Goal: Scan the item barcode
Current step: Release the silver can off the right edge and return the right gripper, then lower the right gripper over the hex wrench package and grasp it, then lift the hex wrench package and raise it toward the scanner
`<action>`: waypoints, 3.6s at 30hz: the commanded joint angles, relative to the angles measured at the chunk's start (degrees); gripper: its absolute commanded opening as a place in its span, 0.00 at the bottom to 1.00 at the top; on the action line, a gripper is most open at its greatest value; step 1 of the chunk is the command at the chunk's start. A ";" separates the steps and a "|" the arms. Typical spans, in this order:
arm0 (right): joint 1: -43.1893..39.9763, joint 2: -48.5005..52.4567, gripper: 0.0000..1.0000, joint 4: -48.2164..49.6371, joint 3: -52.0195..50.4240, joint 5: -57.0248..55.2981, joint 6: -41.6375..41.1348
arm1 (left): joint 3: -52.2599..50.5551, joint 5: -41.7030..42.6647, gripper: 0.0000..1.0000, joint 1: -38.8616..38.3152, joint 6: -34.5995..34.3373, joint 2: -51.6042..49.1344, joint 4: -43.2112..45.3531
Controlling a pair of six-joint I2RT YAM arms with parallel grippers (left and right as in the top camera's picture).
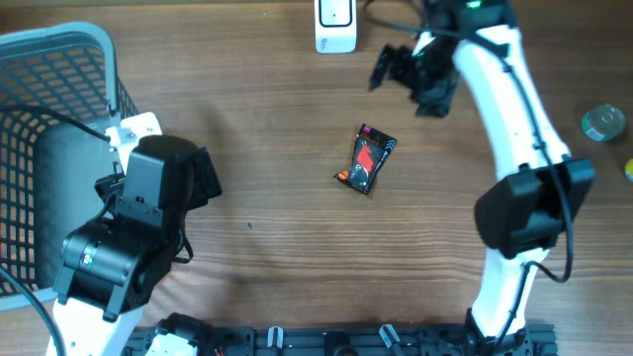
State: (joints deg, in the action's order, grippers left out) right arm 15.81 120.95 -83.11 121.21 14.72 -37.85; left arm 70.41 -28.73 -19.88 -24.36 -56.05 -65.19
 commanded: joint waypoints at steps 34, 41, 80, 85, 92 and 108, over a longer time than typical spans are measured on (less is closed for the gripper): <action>12.83 -0.20 1.00 35.21 -37.18 -5.27 -17.05 | 0.09 1.09 1.00 -0.22 -0.55 0.00 -3.69; 12.81 -0.20 1.00 35.06 -37.18 -9.88 -16.37 | 0.09 1.09 1.00 -0.22 -0.55 0.00 -4.13; 11.17 -0.17 0.70 31.93 -37.24 -13.84 -28.15 | 0.09 1.14 1.00 -0.22 -0.52 0.00 -4.59; 11.17 -0.17 0.63 31.98 -37.24 -14.27 -28.13 | 0.09 1.29 1.00 -0.22 -0.52 0.00 -4.76; 11.17 -0.17 0.62 34.64 -37.24 -16.00 -20.24 | 0.11 1.29 1.00 -0.22 -0.55 0.00 -4.79; 11.15 -0.17 0.58 36.63 -37.24 -16.22 -14.62 | 0.09 1.29 1.00 -0.22 -0.55 0.00 -4.96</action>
State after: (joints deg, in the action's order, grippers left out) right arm 27.00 120.42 -46.74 84.47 -0.23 -53.10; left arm 70.41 -27.73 -19.88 -24.36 -56.05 -69.97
